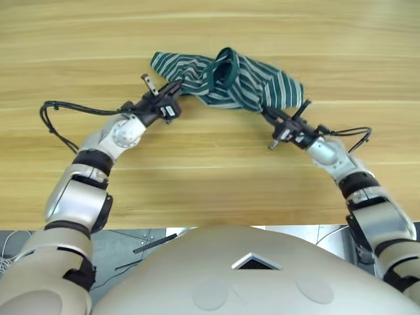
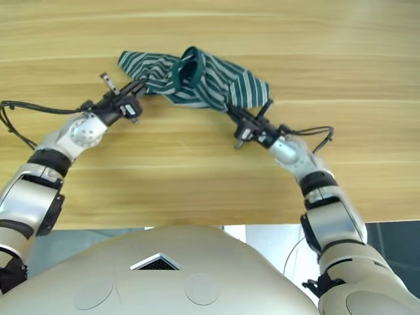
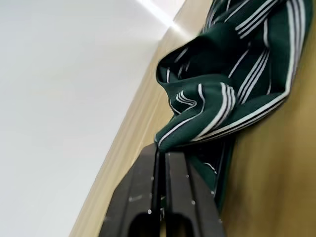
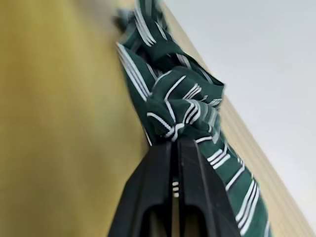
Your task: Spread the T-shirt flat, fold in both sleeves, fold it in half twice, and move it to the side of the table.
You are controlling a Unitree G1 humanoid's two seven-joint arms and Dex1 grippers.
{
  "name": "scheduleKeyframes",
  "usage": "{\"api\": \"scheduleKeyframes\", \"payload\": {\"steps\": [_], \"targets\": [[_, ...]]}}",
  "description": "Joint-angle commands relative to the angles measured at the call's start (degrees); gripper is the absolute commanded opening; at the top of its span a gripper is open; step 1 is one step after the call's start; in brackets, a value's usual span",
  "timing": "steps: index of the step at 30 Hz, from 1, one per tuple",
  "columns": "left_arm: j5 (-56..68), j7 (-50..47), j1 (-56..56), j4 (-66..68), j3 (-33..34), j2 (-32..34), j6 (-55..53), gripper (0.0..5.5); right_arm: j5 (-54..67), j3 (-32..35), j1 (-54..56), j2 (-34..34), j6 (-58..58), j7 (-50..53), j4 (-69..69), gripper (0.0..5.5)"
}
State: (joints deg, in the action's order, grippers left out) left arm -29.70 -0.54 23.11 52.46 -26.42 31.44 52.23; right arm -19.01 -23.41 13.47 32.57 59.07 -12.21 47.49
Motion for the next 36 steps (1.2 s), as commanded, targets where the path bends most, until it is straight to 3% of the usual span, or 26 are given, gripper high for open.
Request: {"api": "scheduleKeyframes", "payload": {"steps": [1,8,13,15,26,31,36], "targets": [[-2.8,6.3,-5.0,1.8,-3.3,0.3,-3.5,0.0,0.9,1.0,0.5,1.5,-4.8,-5.1,-1.9,0.0],[6.1,11.3,-10.8,-5.0,0.2,4.0,2.2,0.0,3.0,3.6,-1.4,3.7,-6.9,-8.7,-1.1,0.0],[21.6,16.9,-17.3,-10.6,4.9,3.3,4.1,0.0,12.2,7.5,-4.0,3.0,-4.7,-13.9,0.0,0.0],[27.2,21.0,-19.7,-13.5,5.3,2.8,3.7,0.0,16.2,8.5,-5.2,2.4,-3.6,-17.0,-1.5,0.47],[34.9,31.0,-23.3,-18.6,8.5,-1.3,0.5,1.88,23.0,11.1,-8.3,1.1,-4.3,-24.6,-8.4,2.37],[39.7,31.8,-24.3,-20.4,13.5,-2.3,-0.4,2.68,21.4,12.5,-8.5,-0.2,-5.2,-22.8,-9.3,3.25],[30.5,23.0,-20.4,-15.3,18.1,-4.3,-0.9,3.38,16.5,13.5,-6.7,-1.9,-6.3,-18.4,-7.9,3.28]]}}
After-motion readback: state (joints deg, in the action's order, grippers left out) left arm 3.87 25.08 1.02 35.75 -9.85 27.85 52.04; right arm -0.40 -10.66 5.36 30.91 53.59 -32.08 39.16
